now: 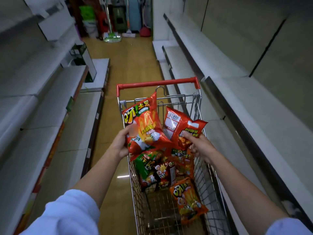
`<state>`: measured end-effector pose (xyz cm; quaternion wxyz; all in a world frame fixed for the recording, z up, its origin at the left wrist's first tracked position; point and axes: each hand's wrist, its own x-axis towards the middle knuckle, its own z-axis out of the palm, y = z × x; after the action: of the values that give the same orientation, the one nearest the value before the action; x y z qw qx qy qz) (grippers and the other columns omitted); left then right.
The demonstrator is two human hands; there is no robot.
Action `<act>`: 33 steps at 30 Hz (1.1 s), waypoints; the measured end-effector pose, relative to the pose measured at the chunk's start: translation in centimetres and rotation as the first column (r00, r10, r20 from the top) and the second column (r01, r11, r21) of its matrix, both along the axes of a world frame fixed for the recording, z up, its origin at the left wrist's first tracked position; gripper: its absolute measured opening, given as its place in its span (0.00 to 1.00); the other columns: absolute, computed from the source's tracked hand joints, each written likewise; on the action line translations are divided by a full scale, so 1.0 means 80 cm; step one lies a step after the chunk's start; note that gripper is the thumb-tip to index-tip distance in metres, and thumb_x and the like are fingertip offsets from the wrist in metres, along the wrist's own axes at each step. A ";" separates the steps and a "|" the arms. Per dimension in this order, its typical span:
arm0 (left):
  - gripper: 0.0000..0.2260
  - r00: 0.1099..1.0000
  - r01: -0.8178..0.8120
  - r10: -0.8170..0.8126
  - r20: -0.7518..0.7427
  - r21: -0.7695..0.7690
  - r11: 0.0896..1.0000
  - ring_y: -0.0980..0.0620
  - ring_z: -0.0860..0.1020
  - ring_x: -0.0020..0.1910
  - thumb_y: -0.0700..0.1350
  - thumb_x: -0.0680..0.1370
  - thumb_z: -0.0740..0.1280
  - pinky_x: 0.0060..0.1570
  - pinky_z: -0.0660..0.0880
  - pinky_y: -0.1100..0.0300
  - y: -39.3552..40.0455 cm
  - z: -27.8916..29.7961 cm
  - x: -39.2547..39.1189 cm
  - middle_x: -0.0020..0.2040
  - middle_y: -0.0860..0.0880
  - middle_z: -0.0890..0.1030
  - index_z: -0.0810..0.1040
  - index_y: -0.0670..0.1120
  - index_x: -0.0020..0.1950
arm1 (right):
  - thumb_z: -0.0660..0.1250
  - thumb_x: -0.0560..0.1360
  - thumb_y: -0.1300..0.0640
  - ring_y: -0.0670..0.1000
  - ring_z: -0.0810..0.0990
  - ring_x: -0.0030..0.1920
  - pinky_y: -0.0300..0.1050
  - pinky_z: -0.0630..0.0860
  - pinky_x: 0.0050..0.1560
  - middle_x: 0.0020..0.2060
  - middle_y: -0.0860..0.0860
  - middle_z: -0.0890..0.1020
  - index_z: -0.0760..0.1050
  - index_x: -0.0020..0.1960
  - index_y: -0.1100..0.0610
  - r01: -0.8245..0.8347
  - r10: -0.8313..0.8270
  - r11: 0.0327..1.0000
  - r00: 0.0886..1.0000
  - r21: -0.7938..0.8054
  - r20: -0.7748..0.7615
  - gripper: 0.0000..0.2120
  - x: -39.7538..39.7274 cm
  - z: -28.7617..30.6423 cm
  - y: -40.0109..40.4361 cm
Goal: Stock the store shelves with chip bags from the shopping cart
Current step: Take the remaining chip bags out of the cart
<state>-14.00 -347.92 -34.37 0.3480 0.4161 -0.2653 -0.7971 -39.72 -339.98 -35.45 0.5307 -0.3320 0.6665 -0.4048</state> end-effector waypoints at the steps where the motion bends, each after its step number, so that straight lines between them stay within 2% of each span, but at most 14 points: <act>1: 0.14 0.999 0.006 -0.006 -0.033 -0.020 1.000 0.44 0.84 0.38 0.52 0.64 0.76 0.40 0.82 0.50 0.005 0.011 0.004 0.45 0.40 0.83 0.86 0.42 0.40 | 0.73 0.64 0.40 0.49 0.78 0.29 0.39 0.72 0.28 0.46 0.53 0.83 0.72 0.55 0.51 -0.020 0.020 1.000 0.998 0.001 0.057 0.25 0.008 0.010 0.006; 3: 0.32 0.995 0.035 -0.041 -0.092 -0.063 0.997 0.43 0.84 0.41 0.52 0.49 0.84 0.41 0.82 0.48 0.011 0.031 0.012 0.46 0.40 0.84 0.83 0.40 0.49 | 0.75 0.65 0.52 0.55 0.85 0.38 0.43 0.80 0.34 0.53 0.57 0.82 0.69 0.62 0.52 -0.049 0.055 0.998 0.976 -0.033 0.209 0.28 0.021 0.025 0.016; 5: 0.44 0.986 0.101 -0.114 -0.117 -0.116 0.988 0.42 0.83 0.44 0.52 0.45 0.85 0.43 0.81 0.48 0.020 0.052 0.019 0.48 0.40 0.83 0.77 0.40 0.58 | 0.76 0.65 0.64 0.61 0.85 0.47 0.52 0.83 0.43 0.57 0.62 0.80 0.66 0.68 0.57 -0.020 0.047 0.997 0.916 -0.072 0.397 0.35 0.034 0.040 0.029; 8: 0.43 0.970 0.140 -0.171 -0.175 -0.178 0.974 0.42 0.84 0.42 0.52 0.46 0.85 0.42 0.81 0.49 0.032 0.074 0.033 0.46 0.40 0.84 0.77 0.40 0.56 | 0.77 0.54 0.66 0.69 0.80 0.55 0.65 0.79 0.51 0.61 0.67 0.76 0.66 0.69 0.59 0.069 0.020 0.990 0.799 -0.125 0.601 0.45 0.039 0.061 0.053; 10: 0.41 0.962 0.162 -0.201 -0.187 -0.204 0.966 0.42 0.84 0.42 0.52 0.46 0.84 0.41 0.81 0.49 0.044 0.085 0.042 0.45 0.40 0.84 0.77 0.40 0.55 | 0.74 0.55 0.59 0.70 0.79 0.55 0.67 0.79 0.48 0.59 0.67 0.77 0.71 0.65 0.59 0.159 0.007 0.970 0.735 -0.183 0.678 0.37 0.044 0.080 0.075; 13: 0.42 0.942 0.252 -0.293 -0.162 -0.232 0.939 0.42 0.84 0.41 0.52 0.45 0.84 0.41 0.82 0.50 0.066 0.100 0.052 0.45 0.40 0.84 0.77 0.40 0.55 | 0.58 0.75 0.50 0.65 0.78 0.54 0.66 0.80 0.46 0.59 0.64 0.77 0.73 0.57 0.59 0.229 -0.068 0.955 0.788 -0.189 0.611 0.16 0.061 0.115 0.110; 15: 0.42 0.925 0.317 -0.356 -0.135 -0.241 0.917 0.42 0.84 0.41 0.52 0.45 0.84 0.39 0.82 0.50 0.078 0.107 0.056 0.44 0.40 0.84 0.77 0.40 0.55 | 0.50 0.81 0.42 0.59 0.81 0.47 0.58 0.82 0.44 0.52 0.61 0.80 0.71 0.53 0.59 0.244 -0.136 0.952 0.878 -0.185 0.459 0.22 0.072 0.130 0.125; 17: 0.43 0.908 0.366 -0.405 -0.110 -0.265 0.892 0.42 0.84 0.41 0.52 0.45 0.84 0.40 0.82 0.50 0.089 0.118 0.056 0.44 0.40 0.84 0.76 0.40 0.56 | 0.55 0.79 0.42 0.56 0.83 0.38 0.50 0.83 0.35 0.47 0.61 0.81 0.69 0.54 0.59 0.255 -0.168 0.945 0.916 -0.204 0.365 0.19 0.086 0.146 0.137; 19: 0.43 0.895 0.394 -0.436 -0.097 -0.288 0.873 0.42 0.84 0.41 0.52 0.45 0.84 0.40 0.82 0.50 0.096 0.131 0.056 0.44 0.40 0.84 0.76 0.40 0.55 | 0.63 0.78 0.51 0.55 0.84 0.34 0.46 0.81 0.28 0.48 0.61 0.80 0.66 0.56 0.58 0.289 -0.204 0.933 0.916 -0.214 0.346 0.13 0.092 0.159 0.150; 21: 0.42 0.892 0.384 -0.437 -0.117 -0.314 0.868 0.42 0.84 0.41 0.51 0.45 0.85 0.41 0.82 0.50 0.099 0.145 0.055 0.44 0.40 0.84 0.76 0.40 0.55 | 0.68 0.75 0.58 0.57 0.84 0.38 0.49 0.81 0.29 0.53 0.60 0.76 0.62 0.62 0.55 0.350 -0.258 0.906 0.902 -0.237 0.346 0.20 0.093 0.171 0.165; 24: 0.42 0.889 0.387 -0.446 -0.104 -0.352 0.852 0.42 0.84 0.41 0.50 0.44 0.85 0.41 0.82 0.49 0.103 0.165 0.053 0.45 0.40 0.84 0.77 0.40 0.55 | 0.73 0.68 0.60 0.60 0.80 0.53 0.54 0.81 0.37 0.63 0.57 0.70 0.53 0.73 0.47 0.418 -0.316 0.850 0.891 -0.320 0.325 0.41 0.084 0.181 0.191; 27: 0.41 0.869 0.423 -0.485 -0.097 -0.360 0.831 0.41 0.84 0.40 0.47 0.43 0.84 0.38 0.82 0.49 0.110 0.177 0.047 0.44 0.39 0.84 0.78 0.39 0.54 | 0.75 0.64 0.63 0.57 0.79 0.56 0.53 0.80 0.46 0.62 0.55 0.72 0.43 0.78 0.46 0.456 -0.356 0.793 0.885 -0.403 0.301 0.55 0.074 0.193 0.222; 29: 0.44 0.859 0.450 -0.507 -0.065 -0.377 0.810 0.40 0.84 0.43 0.48 0.45 0.84 0.40 0.81 0.49 0.115 0.183 0.039 0.47 0.39 0.84 0.77 0.39 0.58 | 0.78 0.61 0.66 0.57 0.81 0.55 0.53 0.81 0.47 0.60 0.55 0.76 0.45 0.78 0.47 0.473 -0.382 0.764 0.880 -0.440 0.281 0.58 0.069 0.204 0.247; 33: 0.41 0.827 0.520 -0.561 0.037 -0.426 0.740 0.41 0.83 0.46 0.50 0.52 0.83 0.43 0.81 0.50 0.128 0.197 0.012 0.50 0.40 0.84 0.74 0.41 0.62 | 0.74 0.61 0.70 0.54 0.82 0.51 0.47 0.82 0.40 0.58 0.55 0.77 0.52 0.76 0.51 0.525 -0.488 0.701 0.847 -0.484 0.212 0.51 0.060 0.220 0.296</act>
<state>-13.02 -337.72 -18.64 0.1945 0.1986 -0.5223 -0.8062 -34.92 -316.31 -17.85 0.3100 -0.2539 0.5770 -0.7117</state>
